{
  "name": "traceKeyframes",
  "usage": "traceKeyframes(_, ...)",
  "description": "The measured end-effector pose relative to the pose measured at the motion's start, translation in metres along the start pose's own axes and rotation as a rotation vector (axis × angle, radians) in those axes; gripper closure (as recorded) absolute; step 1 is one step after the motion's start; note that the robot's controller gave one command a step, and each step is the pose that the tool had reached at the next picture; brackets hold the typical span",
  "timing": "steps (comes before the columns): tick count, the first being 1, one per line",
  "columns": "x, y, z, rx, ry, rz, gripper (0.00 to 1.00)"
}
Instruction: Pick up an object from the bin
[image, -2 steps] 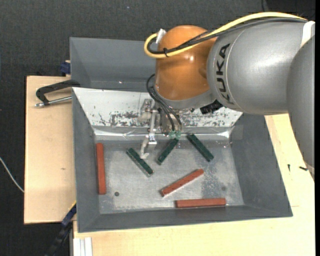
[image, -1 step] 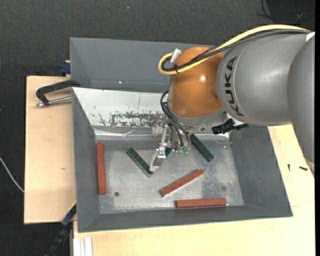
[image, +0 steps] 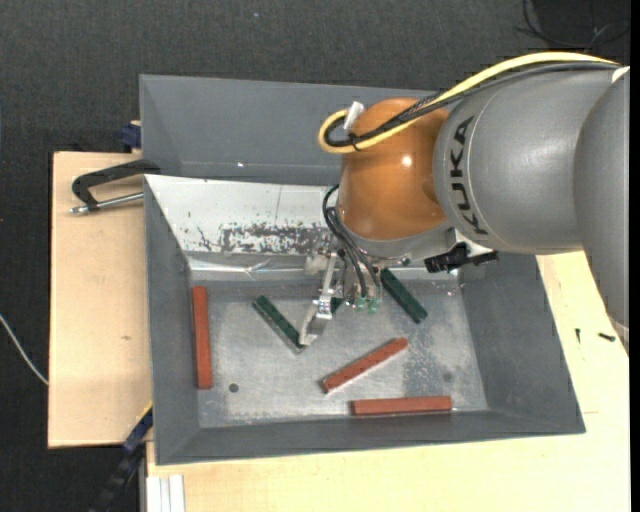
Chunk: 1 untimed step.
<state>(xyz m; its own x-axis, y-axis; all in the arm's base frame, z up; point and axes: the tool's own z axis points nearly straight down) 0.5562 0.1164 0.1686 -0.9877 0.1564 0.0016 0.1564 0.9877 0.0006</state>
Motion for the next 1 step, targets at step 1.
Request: traceKeyframes(1,0.0012,-0.0175,0.0385,0.001,0.002,-0.084,0.0)
